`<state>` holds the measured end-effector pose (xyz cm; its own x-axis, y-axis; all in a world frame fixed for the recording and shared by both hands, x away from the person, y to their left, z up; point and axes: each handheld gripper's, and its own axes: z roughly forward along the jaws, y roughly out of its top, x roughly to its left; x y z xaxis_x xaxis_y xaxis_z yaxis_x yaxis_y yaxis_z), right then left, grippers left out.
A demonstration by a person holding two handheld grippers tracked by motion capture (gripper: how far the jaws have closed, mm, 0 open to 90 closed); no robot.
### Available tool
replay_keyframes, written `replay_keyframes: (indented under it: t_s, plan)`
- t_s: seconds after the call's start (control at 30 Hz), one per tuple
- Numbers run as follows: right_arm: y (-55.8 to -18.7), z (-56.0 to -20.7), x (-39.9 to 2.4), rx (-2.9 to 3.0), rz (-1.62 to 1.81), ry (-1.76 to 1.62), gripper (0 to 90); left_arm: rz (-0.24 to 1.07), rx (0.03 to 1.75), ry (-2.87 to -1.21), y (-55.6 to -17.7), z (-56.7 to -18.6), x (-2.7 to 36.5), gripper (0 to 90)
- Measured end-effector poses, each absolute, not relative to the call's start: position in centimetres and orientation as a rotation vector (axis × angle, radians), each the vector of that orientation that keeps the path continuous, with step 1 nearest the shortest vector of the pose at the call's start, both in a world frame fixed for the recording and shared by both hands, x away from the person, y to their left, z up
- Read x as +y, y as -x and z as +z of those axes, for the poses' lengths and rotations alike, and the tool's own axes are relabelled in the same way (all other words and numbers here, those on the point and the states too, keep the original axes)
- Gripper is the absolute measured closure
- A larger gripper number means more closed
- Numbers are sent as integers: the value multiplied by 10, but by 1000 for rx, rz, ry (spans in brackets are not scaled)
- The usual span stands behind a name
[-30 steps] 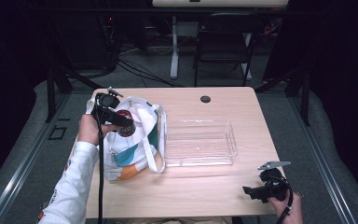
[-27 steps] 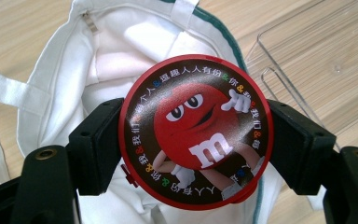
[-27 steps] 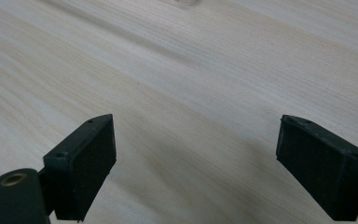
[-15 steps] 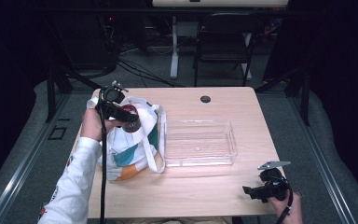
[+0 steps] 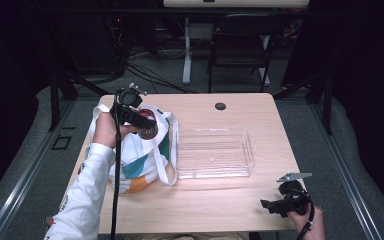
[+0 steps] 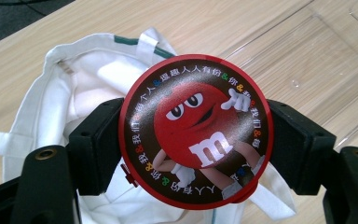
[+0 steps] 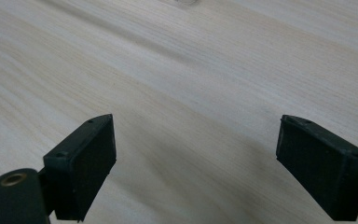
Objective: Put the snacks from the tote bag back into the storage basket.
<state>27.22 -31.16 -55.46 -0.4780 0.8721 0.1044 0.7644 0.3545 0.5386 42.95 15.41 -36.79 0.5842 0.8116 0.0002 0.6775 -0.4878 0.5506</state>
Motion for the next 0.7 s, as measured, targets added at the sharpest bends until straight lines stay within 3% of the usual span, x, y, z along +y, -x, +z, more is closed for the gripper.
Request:
replay_keyframes:
  t_s: [0.7]
  plan:
    - [-272,-554,-312,2419,791,-1478,113,314,1056,-2363,-431,-364,105,259]
